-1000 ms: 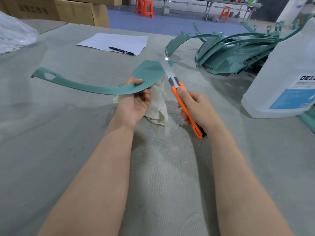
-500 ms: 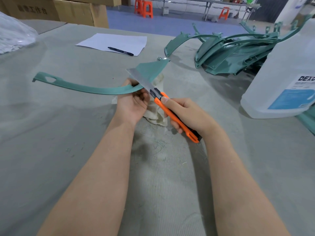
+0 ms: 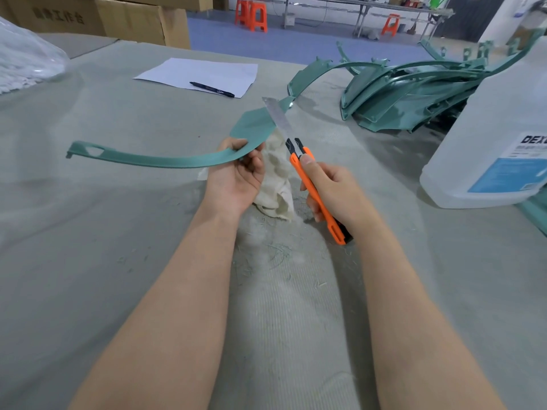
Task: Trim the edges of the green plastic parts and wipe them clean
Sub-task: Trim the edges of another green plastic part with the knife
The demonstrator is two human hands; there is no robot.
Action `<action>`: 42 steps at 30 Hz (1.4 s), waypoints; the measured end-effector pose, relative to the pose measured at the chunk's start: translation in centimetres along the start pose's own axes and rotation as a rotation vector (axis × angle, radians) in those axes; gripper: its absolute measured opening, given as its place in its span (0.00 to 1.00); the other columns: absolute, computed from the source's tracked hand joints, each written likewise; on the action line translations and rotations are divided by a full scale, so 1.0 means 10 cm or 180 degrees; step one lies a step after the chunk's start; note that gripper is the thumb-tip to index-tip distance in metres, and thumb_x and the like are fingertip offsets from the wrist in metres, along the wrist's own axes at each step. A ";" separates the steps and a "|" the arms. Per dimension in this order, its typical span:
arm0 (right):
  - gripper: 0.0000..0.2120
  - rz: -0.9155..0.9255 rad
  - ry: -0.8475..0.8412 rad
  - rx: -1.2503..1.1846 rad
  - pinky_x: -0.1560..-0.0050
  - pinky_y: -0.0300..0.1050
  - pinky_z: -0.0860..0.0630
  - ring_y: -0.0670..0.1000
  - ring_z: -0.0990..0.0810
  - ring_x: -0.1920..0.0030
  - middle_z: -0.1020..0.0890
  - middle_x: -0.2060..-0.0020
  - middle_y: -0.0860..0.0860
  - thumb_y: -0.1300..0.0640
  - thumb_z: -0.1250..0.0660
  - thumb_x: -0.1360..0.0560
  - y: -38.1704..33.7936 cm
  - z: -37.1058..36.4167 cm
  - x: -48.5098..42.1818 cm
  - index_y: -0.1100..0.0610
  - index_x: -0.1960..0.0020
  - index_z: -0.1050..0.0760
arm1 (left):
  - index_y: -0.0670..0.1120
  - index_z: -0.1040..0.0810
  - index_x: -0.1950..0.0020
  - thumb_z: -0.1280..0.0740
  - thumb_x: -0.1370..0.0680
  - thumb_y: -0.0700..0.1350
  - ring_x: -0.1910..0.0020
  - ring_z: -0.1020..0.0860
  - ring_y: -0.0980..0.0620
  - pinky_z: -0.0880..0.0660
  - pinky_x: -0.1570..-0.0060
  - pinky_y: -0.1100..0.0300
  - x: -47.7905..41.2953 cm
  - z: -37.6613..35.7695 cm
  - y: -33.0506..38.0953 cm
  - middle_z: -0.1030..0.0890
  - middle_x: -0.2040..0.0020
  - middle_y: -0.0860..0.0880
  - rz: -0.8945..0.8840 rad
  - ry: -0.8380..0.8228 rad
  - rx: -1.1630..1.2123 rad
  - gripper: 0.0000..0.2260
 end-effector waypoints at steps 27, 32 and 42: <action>0.25 0.0090 -0.0339 -0.0120 0.68 0.48 0.24 0.50 0.28 0.79 0.26 0.79 0.51 0.38 0.43 0.20 -0.03 -0.11 0.04 0.60 0.58 0.26 | 0.38 0.26 0.54 0.42 0.21 0.35 0.77 0.27 0.56 0.27 0.74 0.69 -0.01 -0.03 -0.03 0.22 0.69 0.44 -0.0010 -0.0081 0.0442 0.06; 0.22 0.0182 -0.0610 -0.0204 0.73 0.44 0.28 0.49 0.31 0.80 0.28 0.80 0.49 0.42 0.41 0.19 -0.12 -0.24 0.10 0.60 0.58 0.26 | 0.39 0.23 0.67 0.40 0.25 0.36 0.76 0.24 0.54 0.24 0.72 0.64 -0.01 -0.03 -0.05 0.22 0.71 0.46 -0.0147 -0.0089 0.0321 0.12; 0.21 0.0145 -0.0904 -0.0340 0.73 0.44 0.28 0.49 0.31 0.80 0.28 0.79 0.52 0.42 0.41 0.19 -0.18 -0.29 0.16 0.57 0.61 0.28 | 0.40 0.26 0.62 0.44 0.18 0.42 0.73 0.24 0.53 0.24 0.69 0.62 -0.02 0.01 -0.04 0.23 0.72 0.47 0.0013 -0.0090 0.0370 0.15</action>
Point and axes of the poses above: each hand's wrist, its own x-axis away from the middle knuckle, its own z-axis out of the back of the hand, y = z × x, the point moved 4 cm from there along -x, towards the middle knuckle
